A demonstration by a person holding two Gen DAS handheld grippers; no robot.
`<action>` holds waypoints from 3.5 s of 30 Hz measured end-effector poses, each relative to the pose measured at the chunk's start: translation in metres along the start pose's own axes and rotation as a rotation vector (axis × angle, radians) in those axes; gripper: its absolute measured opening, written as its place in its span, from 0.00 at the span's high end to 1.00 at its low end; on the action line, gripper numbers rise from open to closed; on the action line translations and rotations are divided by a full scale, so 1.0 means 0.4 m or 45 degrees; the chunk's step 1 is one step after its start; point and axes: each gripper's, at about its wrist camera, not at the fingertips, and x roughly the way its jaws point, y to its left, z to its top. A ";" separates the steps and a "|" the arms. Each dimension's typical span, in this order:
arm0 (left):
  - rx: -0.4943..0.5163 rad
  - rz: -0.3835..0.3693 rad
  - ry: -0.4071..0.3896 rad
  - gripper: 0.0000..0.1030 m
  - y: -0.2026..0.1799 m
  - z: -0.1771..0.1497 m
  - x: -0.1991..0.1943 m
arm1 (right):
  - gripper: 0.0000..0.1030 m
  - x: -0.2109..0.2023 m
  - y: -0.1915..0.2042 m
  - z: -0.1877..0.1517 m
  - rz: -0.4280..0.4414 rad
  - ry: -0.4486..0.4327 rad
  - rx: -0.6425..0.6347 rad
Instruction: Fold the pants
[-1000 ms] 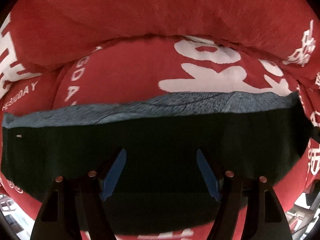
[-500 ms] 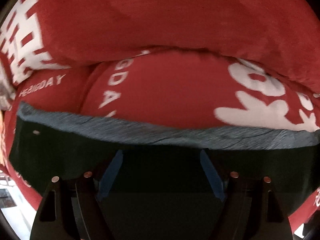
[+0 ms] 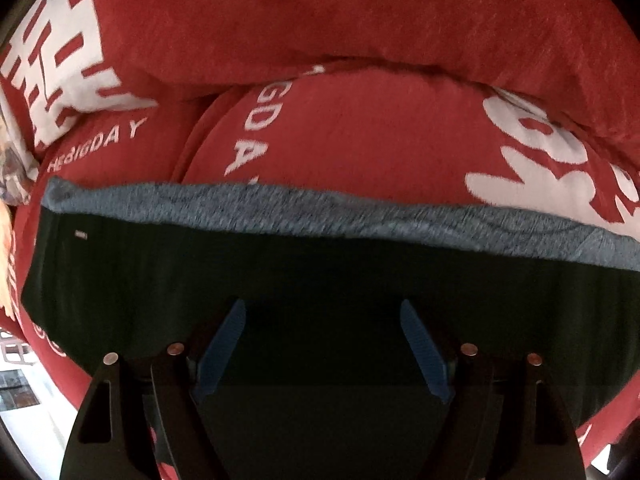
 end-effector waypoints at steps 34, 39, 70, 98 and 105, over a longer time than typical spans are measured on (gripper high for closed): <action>-0.153 0.242 -0.030 0.21 0.399 0.053 -0.020 | 0.66 -0.030 0.217 -0.277 0.354 0.193 -0.048; -0.168 0.259 -0.046 0.21 0.581 0.016 -0.001 | 0.64 0.098 0.483 -0.412 0.669 0.464 -0.162; -0.179 0.024 -0.082 0.00 0.875 -0.041 0.087 | 0.92 0.360 0.793 -0.735 0.618 0.610 -0.058; 0.204 -0.221 0.001 0.00 0.376 -0.221 0.032 | 0.70 0.190 0.489 -0.468 0.467 0.253 0.115; 0.186 -0.194 -0.002 0.00 0.362 -0.227 0.035 | 0.91 0.217 0.446 -0.460 0.407 0.262 0.188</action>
